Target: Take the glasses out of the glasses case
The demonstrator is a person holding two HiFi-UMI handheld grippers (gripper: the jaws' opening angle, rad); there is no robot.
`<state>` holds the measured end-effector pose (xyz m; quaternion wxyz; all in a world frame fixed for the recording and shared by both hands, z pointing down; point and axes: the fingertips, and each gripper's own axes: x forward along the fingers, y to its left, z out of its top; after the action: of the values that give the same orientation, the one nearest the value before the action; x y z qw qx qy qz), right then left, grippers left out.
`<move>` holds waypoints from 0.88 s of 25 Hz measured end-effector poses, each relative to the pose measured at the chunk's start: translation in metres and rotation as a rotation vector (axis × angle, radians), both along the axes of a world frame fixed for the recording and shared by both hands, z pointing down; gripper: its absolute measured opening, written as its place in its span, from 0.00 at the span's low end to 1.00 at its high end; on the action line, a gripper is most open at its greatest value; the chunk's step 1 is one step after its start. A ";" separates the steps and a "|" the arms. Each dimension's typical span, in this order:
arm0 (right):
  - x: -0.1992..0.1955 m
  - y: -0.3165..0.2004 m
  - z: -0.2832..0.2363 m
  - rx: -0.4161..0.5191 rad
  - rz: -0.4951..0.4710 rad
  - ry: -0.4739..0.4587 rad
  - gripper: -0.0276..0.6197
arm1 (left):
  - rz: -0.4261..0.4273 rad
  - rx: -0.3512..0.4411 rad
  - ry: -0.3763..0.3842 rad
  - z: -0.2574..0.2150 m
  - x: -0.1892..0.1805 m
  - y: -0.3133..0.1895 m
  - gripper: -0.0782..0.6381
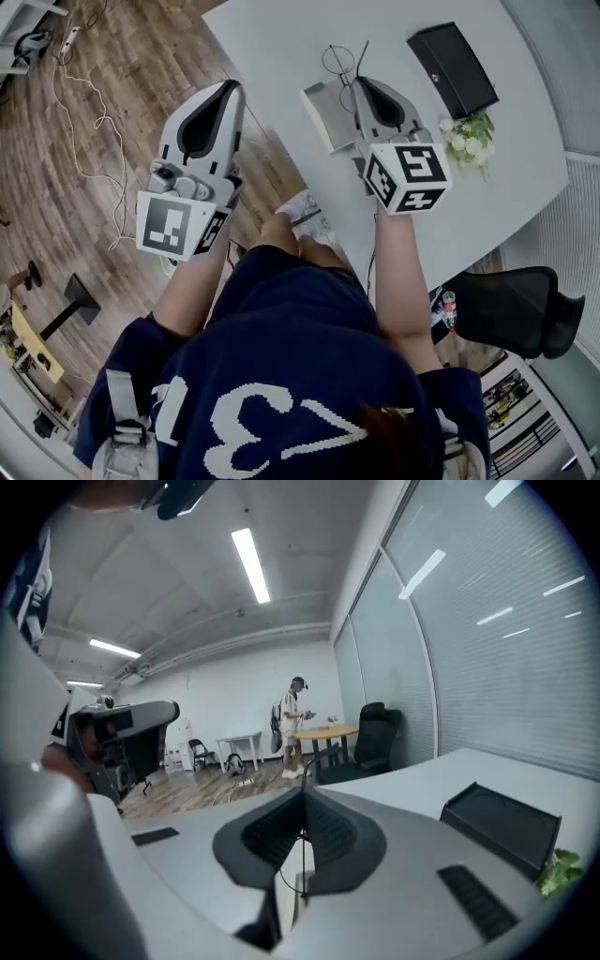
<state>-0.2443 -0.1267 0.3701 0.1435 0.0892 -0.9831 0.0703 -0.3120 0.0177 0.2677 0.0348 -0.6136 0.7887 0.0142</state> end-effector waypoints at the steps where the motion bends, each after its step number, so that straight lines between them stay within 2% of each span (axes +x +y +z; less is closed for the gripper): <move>1: 0.003 -0.001 -0.013 0.012 0.010 -0.029 0.08 | -0.007 0.010 -0.011 -0.007 -0.001 0.001 0.14; 5: 0.017 -0.003 -0.052 0.046 0.048 -0.120 0.08 | -0.010 0.044 -0.057 -0.034 0.001 0.002 0.14; 10: 0.054 -0.009 -0.077 0.066 0.121 -0.165 0.08 | 0.056 0.058 -0.067 -0.045 0.020 -0.018 0.14; 16: 0.145 -0.038 -0.101 0.085 0.350 -0.219 0.08 | 0.261 0.104 -0.046 -0.053 0.077 -0.069 0.14; 22: 0.281 -0.075 -0.104 0.105 0.633 -0.235 0.08 | 0.513 0.101 -0.041 -0.050 0.176 -0.145 0.14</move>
<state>0.0368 -0.2021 0.2665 -0.0046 0.3885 -0.9187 0.0703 -0.1365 -0.1270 0.2175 0.0766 -0.7913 0.6046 0.0493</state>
